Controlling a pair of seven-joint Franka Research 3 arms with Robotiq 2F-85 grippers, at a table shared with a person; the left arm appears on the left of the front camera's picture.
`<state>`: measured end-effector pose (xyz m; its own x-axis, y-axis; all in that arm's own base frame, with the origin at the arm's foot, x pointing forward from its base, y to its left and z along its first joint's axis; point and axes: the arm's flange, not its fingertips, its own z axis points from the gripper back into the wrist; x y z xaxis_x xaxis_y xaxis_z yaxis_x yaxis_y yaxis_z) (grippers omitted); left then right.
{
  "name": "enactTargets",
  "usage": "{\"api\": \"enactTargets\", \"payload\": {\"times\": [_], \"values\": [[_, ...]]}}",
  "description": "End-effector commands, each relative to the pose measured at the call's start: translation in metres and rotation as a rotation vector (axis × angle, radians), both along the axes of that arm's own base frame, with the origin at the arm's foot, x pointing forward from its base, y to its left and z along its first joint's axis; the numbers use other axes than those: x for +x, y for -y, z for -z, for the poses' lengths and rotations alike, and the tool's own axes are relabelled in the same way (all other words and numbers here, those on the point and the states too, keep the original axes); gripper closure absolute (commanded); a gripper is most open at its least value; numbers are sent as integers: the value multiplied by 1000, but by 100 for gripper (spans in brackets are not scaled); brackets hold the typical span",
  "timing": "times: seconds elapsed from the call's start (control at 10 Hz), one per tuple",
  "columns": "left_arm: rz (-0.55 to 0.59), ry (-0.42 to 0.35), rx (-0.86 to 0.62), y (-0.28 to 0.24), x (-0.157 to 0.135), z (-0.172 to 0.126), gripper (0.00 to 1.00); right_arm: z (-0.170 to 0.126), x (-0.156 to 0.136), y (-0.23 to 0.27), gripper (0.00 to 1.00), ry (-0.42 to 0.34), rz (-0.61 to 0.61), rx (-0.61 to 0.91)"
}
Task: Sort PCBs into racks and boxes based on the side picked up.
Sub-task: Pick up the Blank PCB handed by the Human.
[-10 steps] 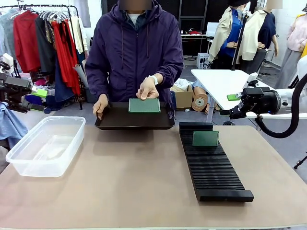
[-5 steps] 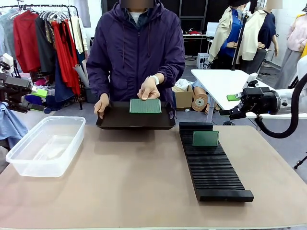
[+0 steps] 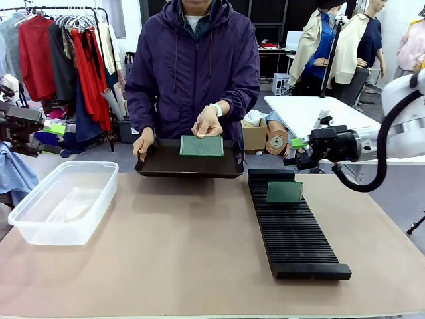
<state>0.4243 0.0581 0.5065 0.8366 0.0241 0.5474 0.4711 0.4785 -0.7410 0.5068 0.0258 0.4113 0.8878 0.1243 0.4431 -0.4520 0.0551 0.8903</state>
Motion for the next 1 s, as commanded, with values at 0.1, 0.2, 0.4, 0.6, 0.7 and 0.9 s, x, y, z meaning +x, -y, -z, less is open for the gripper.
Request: {"api": "enactTargets", "payload": {"times": [0.1, 0.2, 0.4, 0.6, 0.7, 0.9], "values": [[6, 2, -6, 0, -2, -2, 0, 3, 10, -31, 0, 53, -1, -4], [6, 2, -6, 0, -2, -2, 0, 4, 13, -39, 0, 64, 6, 6], [6, 2, -6, 0, -2, -2, 0, 8, 22, -54, 0, 65, 23, 19], [6, 2, -6, 0, -2, -2, 0, 10, 34, -68, 0, 58, 40, 26], [6, 2, -6, 0, -2, -2, 0, 11, 39, -74, 0, 54, 44, 30], [6, 2, -6, 0, -2, -2, 0, 11, 50, -90, 0, 50, 43, 29]]}}
